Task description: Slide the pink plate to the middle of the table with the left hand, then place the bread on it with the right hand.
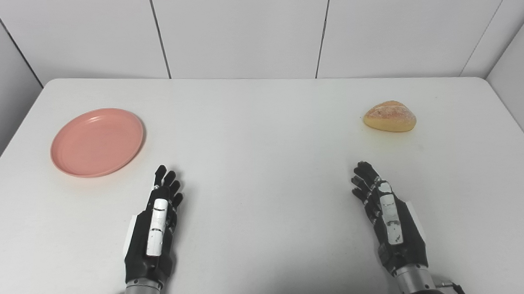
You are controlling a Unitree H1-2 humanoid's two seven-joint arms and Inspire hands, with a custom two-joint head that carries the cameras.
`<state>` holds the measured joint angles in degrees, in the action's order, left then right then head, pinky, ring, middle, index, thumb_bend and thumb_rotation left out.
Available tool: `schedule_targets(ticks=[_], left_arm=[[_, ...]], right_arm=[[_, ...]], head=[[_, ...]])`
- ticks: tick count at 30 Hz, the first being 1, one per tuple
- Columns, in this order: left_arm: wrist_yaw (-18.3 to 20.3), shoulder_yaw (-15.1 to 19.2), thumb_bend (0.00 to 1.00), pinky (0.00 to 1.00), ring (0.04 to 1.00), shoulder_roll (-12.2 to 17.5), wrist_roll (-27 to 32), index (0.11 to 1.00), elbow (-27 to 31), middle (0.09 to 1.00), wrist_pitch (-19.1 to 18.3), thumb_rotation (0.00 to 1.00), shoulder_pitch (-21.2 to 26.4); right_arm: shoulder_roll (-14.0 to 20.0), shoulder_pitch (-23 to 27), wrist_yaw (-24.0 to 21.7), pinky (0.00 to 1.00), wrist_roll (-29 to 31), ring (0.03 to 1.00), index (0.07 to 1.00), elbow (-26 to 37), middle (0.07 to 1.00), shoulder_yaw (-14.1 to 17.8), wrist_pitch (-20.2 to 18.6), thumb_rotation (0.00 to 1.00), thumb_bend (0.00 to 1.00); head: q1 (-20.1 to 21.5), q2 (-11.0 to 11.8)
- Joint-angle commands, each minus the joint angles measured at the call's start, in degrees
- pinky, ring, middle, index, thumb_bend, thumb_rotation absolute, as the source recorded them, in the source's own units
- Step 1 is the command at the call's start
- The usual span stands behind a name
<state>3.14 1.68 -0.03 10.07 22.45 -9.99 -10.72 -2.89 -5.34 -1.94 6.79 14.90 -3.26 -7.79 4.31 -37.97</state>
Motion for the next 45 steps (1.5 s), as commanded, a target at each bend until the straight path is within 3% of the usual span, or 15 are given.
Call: schedule_targets(ticks=[1, 12, 25, 36, 45], left_arm=[[1.16, -0.05, 0.70, 1.00, 0.998, 1.40, 0.46, 1.000, 0.75, 0.994, 1.51, 0.86, -3.15], [2.40, 0.50, 0.71, 1.00, 1.000, 1.11, 0.98, 1.000, -0.60, 1.000, 2.58, 0.85, -2.61], [3.05, 1.37, 0.68, 1.00, 1.000, 1.13, 1.01, 1.000, -1.91, 1.000, 3.68, 0.86, -2.16], [3.03, 1.67, 0.69, 1.00, 0.999, 1.16, 1.20, 1.000, -2.20, 0.998, 4.19, 0.85, -2.01], [3.06, 1.89, 0.67, 1.00, 1.000, 1.35, 1.21, 1.000, -2.15, 1.000, 4.46, 0.86, -2.11]], right_arm=[[-0.31, 0.91, -0.51, 0.94, 0.27, 0.917, 0.883, 0.22, 0.907, -0.01, 3.12, 0.95, 0.89], [-1.49, 0.86, 0.22, 0.98, 0.36, 0.940, 0.902, -2.06, 0.922, 1.51, 8.60, 0.94, 0.86], [-2.55, 0.50, 0.42, 0.98, 1.11, 0.943, 0.921, -1.96, 0.941, 1.69, 9.04, 0.94, 0.84], [-2.21, -0.07, -0.08, 0.96, 0.07, 0.935, 0.935, -2.87, 0.940, 1.18, 14.17, 0.94, 0.84], [-2.21, -0.45, -0.07, 0.95, 0.21, 0.929, 0.920, -2.16, 0.931, 0.80, 13.56, 0.94, 0.84]], head=[[0.00, 0.02], [-0.15, 1.06], [0.65, 1.24], [0.65, 1.32], [0.61, 1.16]])
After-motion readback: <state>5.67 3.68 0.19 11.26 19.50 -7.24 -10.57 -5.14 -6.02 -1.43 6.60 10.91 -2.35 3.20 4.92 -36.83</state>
